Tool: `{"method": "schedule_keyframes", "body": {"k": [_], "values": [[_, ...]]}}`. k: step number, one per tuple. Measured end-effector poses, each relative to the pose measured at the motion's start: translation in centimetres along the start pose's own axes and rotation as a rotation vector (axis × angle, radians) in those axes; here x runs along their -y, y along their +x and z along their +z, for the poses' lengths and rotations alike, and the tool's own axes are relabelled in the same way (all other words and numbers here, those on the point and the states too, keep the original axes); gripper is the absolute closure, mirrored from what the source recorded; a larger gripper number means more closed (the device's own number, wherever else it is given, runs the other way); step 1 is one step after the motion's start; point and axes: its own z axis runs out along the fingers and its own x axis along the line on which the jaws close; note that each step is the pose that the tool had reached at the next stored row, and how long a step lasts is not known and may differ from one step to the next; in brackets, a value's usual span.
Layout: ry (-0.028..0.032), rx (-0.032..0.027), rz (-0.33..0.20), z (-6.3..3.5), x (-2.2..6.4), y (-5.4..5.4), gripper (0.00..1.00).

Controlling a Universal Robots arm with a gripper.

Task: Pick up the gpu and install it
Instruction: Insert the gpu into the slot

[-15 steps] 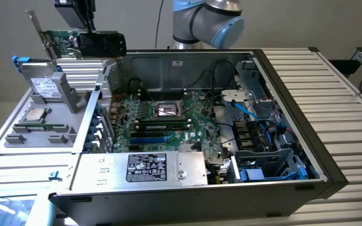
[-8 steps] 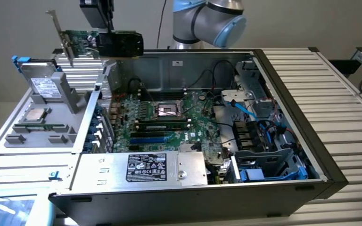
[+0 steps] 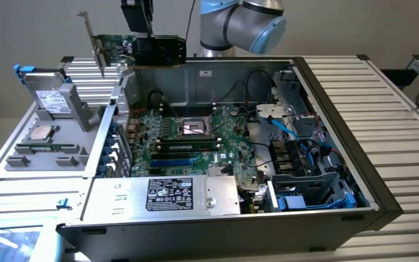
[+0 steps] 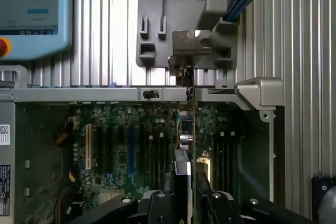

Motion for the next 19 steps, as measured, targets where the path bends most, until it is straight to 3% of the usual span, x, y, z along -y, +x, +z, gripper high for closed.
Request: {"method": "schedule_keyframes", "body": {"k": [10, 14, 19], "values": [[-0.0001, 0.0042, 0.0, -0.06, 4.35, 0.1, 0.72], [-0.0002, 0.0055, 0.0, 0.01, 5.0, 1.0, 0.72], [-0.0001, 0.0115, -0.001, 0.71, 5.16, 2.4, 0.72]]}}
